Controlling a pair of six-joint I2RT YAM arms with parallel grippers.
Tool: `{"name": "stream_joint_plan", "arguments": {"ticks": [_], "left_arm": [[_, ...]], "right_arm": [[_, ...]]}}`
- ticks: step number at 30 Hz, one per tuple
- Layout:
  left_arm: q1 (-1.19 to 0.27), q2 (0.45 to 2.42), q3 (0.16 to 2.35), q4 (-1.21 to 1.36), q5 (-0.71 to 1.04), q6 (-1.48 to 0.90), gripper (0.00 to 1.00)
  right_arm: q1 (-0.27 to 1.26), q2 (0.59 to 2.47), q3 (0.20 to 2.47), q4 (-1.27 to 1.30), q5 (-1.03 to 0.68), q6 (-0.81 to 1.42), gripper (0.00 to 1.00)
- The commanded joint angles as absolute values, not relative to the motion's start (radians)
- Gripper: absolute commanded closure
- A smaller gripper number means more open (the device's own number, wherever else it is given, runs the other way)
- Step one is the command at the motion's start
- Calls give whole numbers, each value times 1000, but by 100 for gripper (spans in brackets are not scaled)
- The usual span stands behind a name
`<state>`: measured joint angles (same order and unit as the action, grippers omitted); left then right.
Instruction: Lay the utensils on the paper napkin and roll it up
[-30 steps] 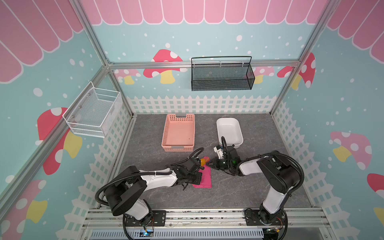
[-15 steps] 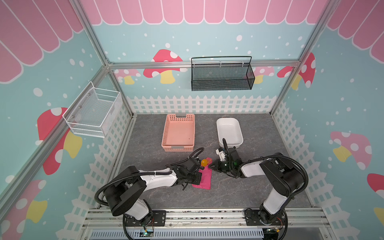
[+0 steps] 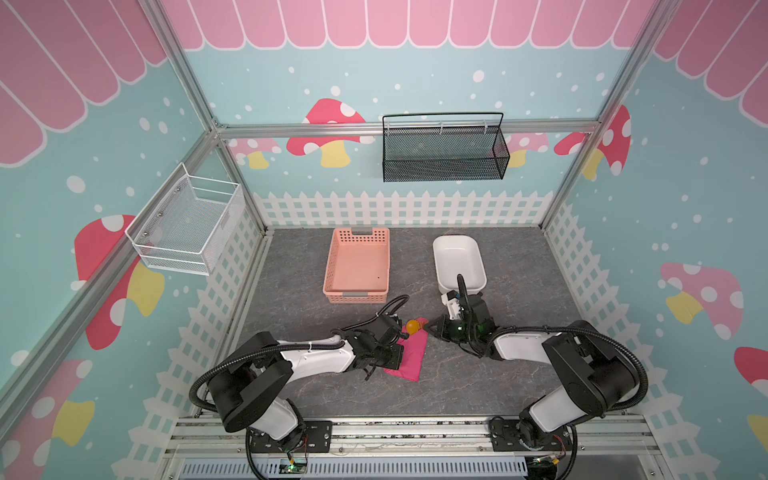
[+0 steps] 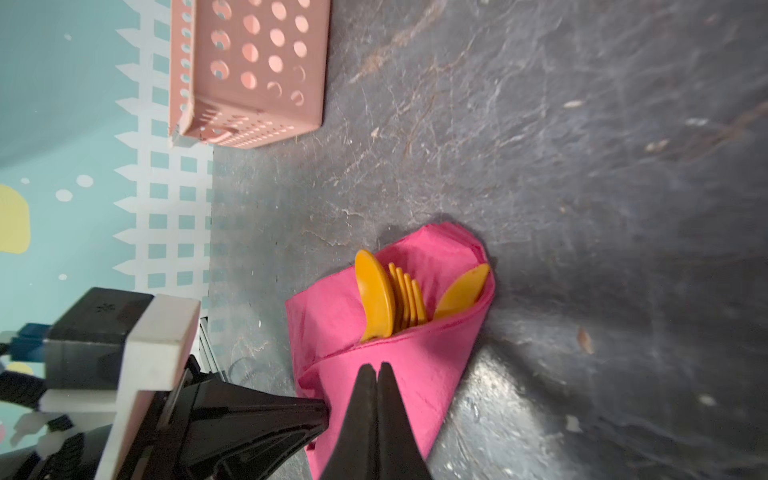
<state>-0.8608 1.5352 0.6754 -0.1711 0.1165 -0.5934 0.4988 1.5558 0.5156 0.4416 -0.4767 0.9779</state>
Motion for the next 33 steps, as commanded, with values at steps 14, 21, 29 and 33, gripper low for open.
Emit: {"name": "stream_joint_plan", "arguments": {"ticks": [14,21,29,33], "left_arm": [[-867,1549,687,-184,110,-586,97],[-868,1545,683,-176,116,-593,97],[-882,1533,664,-152,120,-626,97],[-891,1521,647,-129,117,-650,97]], "right_arm": [[471,1672,497,520,-479,988,98],[470,1643,498,472,-469,982,98],[526,1508,530,360,-483,982,98],[606,1514,591,273,-468,971,98]]}}
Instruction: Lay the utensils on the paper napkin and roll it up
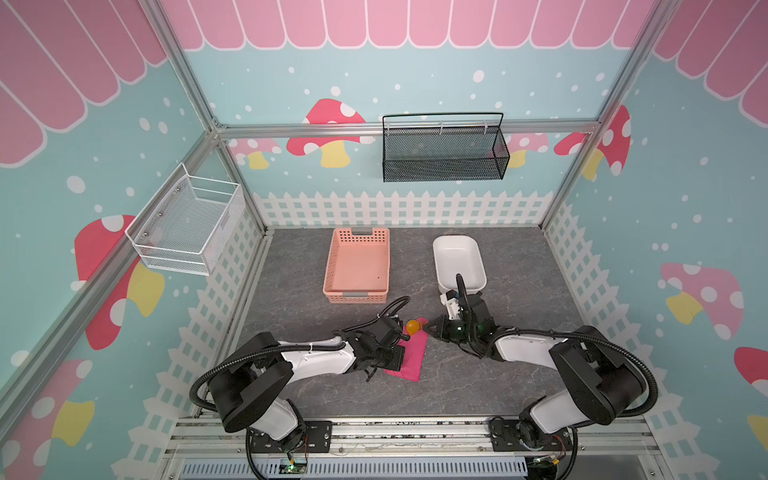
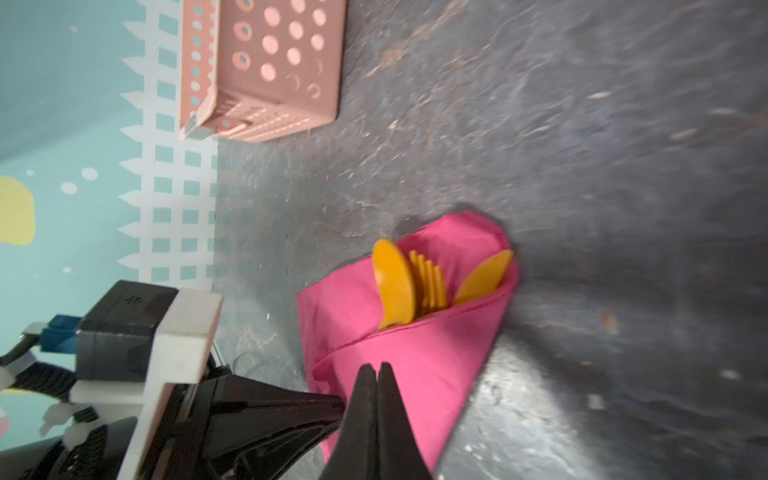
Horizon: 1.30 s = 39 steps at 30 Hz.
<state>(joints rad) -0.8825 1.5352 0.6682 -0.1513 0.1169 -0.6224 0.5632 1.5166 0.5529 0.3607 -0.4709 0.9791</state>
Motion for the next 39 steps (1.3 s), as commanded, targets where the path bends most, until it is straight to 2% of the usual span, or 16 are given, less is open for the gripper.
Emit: {"name": "stream_joint_plan", "arguments": {"ticks": [1,12,20,39], "left_arm": [[-891,1520,644,-126,115,-655,97],[-893,1509,617,-96,125,-675,97],[-893,1512,617,-96,124,-673,97],[-893,1513,621,-94,131,-673,97]], "right_arm": [[620,1522,601,261,-464,971,98],[723,1674,754,129,-431,914,98],[746,1723,847,-34,-347,839,98],[772,1817,942,-190,-264,756,98]]}}
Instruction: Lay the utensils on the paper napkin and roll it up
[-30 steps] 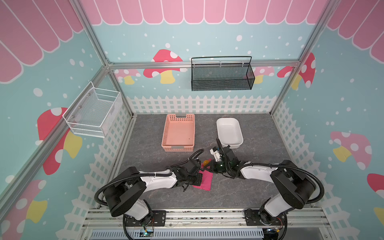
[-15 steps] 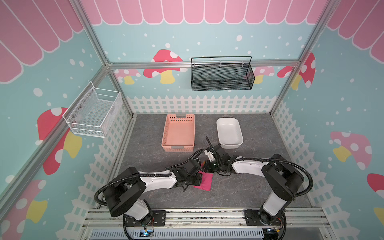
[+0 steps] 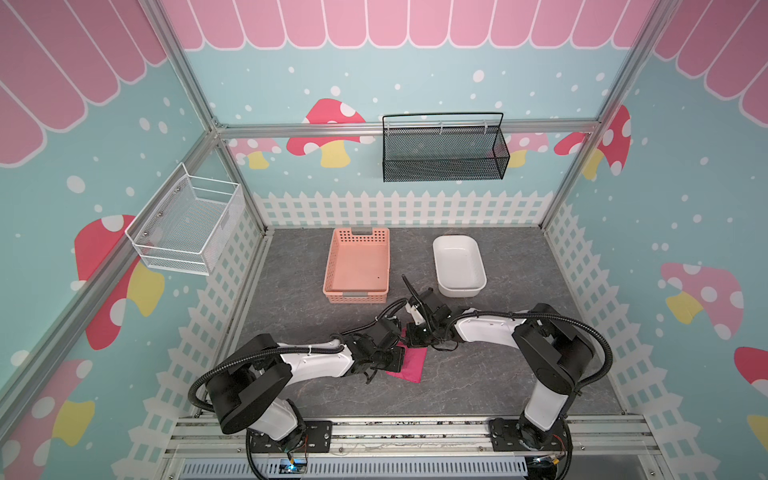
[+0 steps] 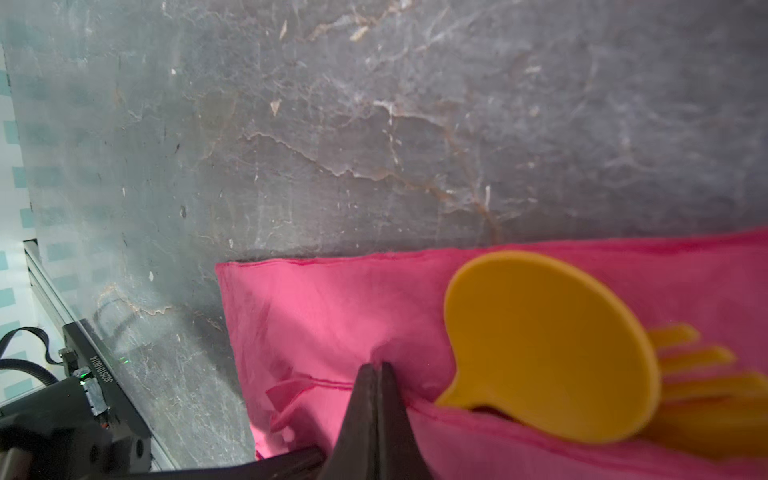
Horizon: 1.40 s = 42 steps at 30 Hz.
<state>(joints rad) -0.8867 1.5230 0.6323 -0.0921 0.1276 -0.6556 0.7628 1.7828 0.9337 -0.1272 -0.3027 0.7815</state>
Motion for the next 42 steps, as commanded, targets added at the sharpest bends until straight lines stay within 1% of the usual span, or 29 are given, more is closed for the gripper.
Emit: {"name": "stream_joint_plan", "arguments": {"ticks": [1,4,10,16,23,35,42], "left_arm": [[-893,1509,623,-94,133,-674,97],[-893,1495,629,-100,141,-678,97],[-893,1437,634,-122,146,-688,92],[-893,1407,624,-118,194,-701,91],[-893,1425,581,-76,255,-714,92],[-893,1527,563,-48,262,-740,94],[-893,1529,566,-55,260,-743,95]], "right_arm": [[771,1821,943,-190,-265,756,98],[774,1824,944,-187,-267,755,98],[773,1824,944,-186,-270,753,98],[773,1819,948,-187,-271,752,98],[775,1824,950,-187,-270,750,98],[775,1819,960,-199,-265,747,98],[775,1755,1000,-230,-263,752,98]]}}
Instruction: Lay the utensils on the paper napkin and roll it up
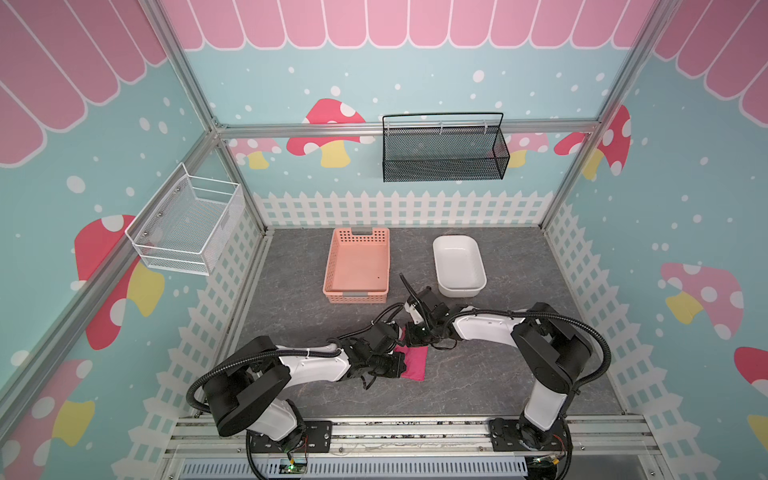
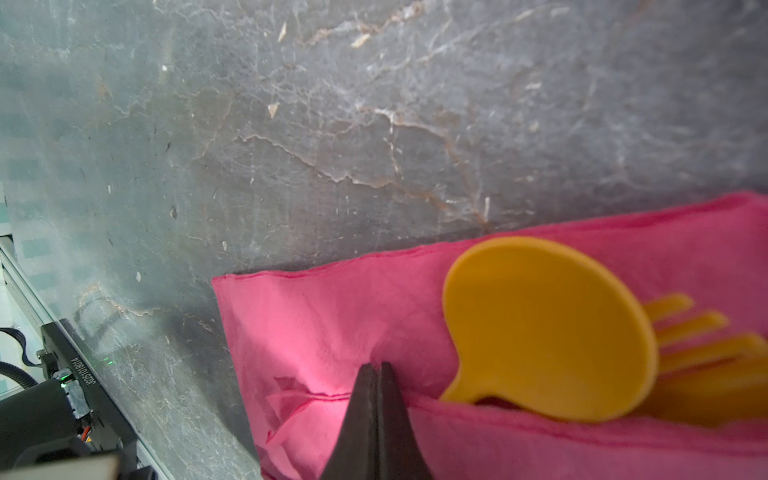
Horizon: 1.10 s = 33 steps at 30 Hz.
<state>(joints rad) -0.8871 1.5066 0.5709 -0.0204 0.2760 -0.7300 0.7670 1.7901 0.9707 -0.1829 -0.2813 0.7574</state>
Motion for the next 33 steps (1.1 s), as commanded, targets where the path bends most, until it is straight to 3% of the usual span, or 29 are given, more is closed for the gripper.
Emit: {"name": "stream_joint_plan", "arguments": {"ticks": [1,33], "left_arm": [[-893,1527,566,-55,259,-743,95],[-893,1514,555,-57,237,-759,97]], "right_arm": [[775,1743,1003,-236,-260,753,97],[850,1750,991,-371,-409,686,97]]}}
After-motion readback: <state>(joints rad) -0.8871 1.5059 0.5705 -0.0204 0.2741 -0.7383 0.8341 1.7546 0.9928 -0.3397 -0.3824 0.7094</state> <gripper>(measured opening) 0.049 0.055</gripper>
